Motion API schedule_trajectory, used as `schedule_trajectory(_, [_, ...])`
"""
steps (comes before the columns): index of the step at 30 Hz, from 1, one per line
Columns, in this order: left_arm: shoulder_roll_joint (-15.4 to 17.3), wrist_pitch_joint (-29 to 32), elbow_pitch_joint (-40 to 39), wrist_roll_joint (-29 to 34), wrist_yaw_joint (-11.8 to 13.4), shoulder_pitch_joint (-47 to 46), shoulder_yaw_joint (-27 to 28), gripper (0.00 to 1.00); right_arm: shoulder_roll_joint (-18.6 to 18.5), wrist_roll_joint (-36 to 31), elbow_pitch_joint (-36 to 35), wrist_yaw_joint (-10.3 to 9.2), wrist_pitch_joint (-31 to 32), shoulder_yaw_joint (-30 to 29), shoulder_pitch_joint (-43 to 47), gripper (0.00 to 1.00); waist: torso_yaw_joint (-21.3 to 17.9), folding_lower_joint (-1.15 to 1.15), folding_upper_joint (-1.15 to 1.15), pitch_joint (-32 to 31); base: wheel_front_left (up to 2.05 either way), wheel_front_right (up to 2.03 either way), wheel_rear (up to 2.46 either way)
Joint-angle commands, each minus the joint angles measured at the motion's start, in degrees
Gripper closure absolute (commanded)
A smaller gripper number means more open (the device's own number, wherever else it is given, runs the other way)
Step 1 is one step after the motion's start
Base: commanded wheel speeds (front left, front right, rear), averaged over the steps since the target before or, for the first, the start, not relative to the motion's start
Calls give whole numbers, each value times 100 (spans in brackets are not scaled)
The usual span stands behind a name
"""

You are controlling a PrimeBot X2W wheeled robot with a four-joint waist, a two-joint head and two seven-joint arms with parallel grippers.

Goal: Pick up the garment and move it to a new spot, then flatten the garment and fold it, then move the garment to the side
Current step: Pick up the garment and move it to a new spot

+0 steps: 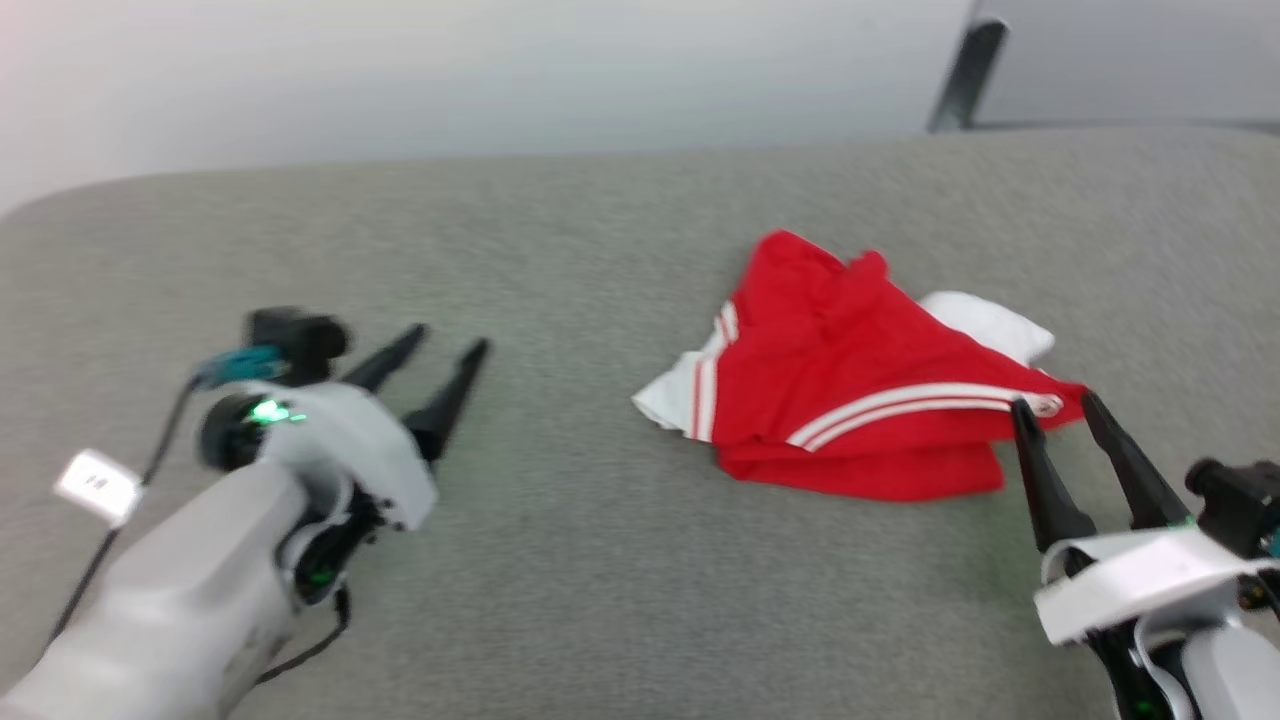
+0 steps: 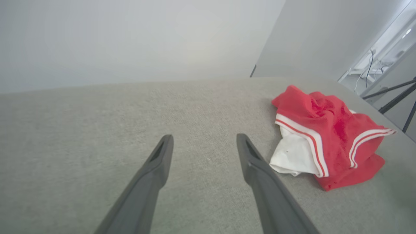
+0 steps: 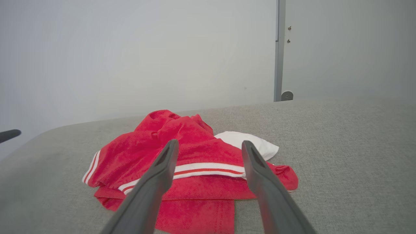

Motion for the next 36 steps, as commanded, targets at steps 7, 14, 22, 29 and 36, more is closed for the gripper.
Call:
schedule_trajectory(7, [172, -22, -494, 1178, 405, 1635, 1947, 0, -173, -86, -226, 0, 247, -391, 624, 0, 845, 0, 0, -671, 0, 0, 0])
schedule_trajectory(14, [94, -23, -1386, 2068, 698, 3288, 3647, 0, -175, -170, -476, 0, 447, -725, 1076, 0, 942, 0, 0, -826, 0, 0, 0])
schedule_trajectory(22, [-15, -24, -2476, 3064, 992, 4683, 4991, 0, -131, -236, -710, 0, 588, -1026, 1393, 0, 930, 0, 0, -979, 0, 0, 0])
schedule_trajectory(29, [-218, -24, -3057, 3632, 1025, 5161, 5447, 0, -73, -288, -847, 0, 678, -1120, 1450, 0, 871, 0, 0, -1054, 0, 0, 0])
schedule_trajectory(36, [-379, -24, -3072, 3836, 935, 5322, 5591, 0, 2, -330, -848, 0, 679, -1022, 1489, 0, 793, 0, 0, -1040, 0, 0, 0])
